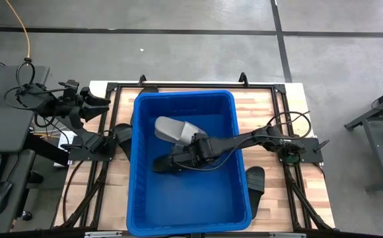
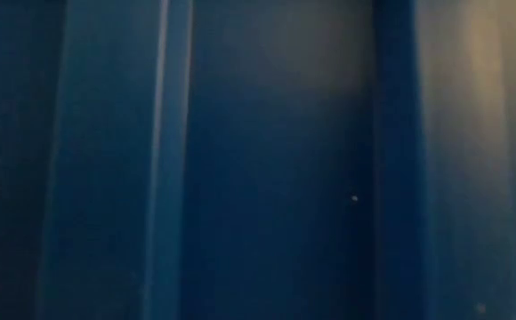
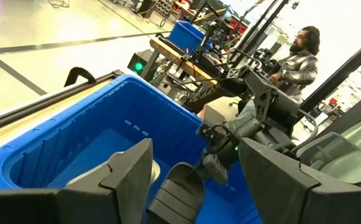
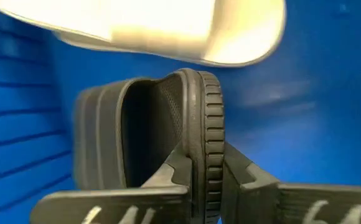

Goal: Pick and place slides into bin
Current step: Put the black slide into the blue bin

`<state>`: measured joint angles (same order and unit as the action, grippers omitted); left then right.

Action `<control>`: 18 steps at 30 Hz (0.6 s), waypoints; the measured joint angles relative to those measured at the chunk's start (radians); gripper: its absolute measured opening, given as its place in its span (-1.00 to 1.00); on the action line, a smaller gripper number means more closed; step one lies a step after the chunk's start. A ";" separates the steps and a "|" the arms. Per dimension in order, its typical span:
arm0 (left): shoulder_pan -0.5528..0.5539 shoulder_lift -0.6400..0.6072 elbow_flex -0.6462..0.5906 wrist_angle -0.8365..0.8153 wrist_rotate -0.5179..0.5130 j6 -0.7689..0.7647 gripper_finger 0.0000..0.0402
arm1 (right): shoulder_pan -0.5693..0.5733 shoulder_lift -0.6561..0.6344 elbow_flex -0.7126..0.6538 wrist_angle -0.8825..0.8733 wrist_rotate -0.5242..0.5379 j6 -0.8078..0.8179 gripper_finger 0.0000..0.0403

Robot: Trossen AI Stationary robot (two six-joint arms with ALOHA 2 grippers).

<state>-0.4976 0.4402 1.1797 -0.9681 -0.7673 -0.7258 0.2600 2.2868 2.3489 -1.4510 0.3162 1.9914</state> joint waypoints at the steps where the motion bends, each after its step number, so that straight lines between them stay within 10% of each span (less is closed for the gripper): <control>1: 0.000 0.000 0.000 0.000 0.000 0.000 0.14 | -0.002 0.007 0.000 -0.016 -0.018 -0.006 -0.96; 18: 0.000 0.000 0.000 0.001 -0.002 0.019 0.14 | -0.067 0.075 -0.001 -0.069 -0.218 -0.176 -0.93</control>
<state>-0.4976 0.4404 1.1797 -0.9672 -0.7696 -0.7071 0.1929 2.3623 2.3478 -1.5203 0.0985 1.8151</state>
